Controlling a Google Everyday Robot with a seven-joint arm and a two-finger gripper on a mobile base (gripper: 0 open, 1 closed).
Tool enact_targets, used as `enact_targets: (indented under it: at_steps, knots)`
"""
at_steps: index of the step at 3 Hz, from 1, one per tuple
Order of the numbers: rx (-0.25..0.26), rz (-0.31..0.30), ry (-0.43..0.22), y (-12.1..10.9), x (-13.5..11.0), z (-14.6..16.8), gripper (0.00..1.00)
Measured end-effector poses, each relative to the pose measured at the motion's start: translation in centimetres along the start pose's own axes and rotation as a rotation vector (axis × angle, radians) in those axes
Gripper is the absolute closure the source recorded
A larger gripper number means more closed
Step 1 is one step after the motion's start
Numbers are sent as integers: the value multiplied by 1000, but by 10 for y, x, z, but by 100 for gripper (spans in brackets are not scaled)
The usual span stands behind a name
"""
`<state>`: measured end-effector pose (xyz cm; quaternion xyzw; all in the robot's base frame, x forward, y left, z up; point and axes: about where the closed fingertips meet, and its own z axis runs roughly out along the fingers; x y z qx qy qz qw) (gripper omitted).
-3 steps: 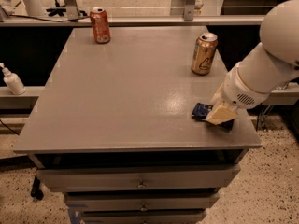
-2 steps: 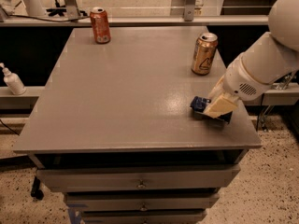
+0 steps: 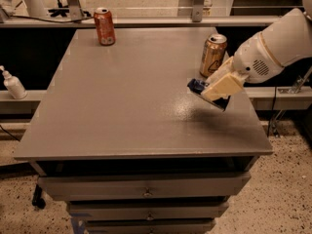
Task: Pick rxbar blueberry
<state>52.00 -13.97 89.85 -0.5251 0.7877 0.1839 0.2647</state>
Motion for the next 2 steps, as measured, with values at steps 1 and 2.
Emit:
enact_targets:
  at_steps: [1, 2]
  knots:
    - [-70, 74, -146, 1, -16, -10, 100]
    - [-87, 78, -172, 5, -24, -10, 100]
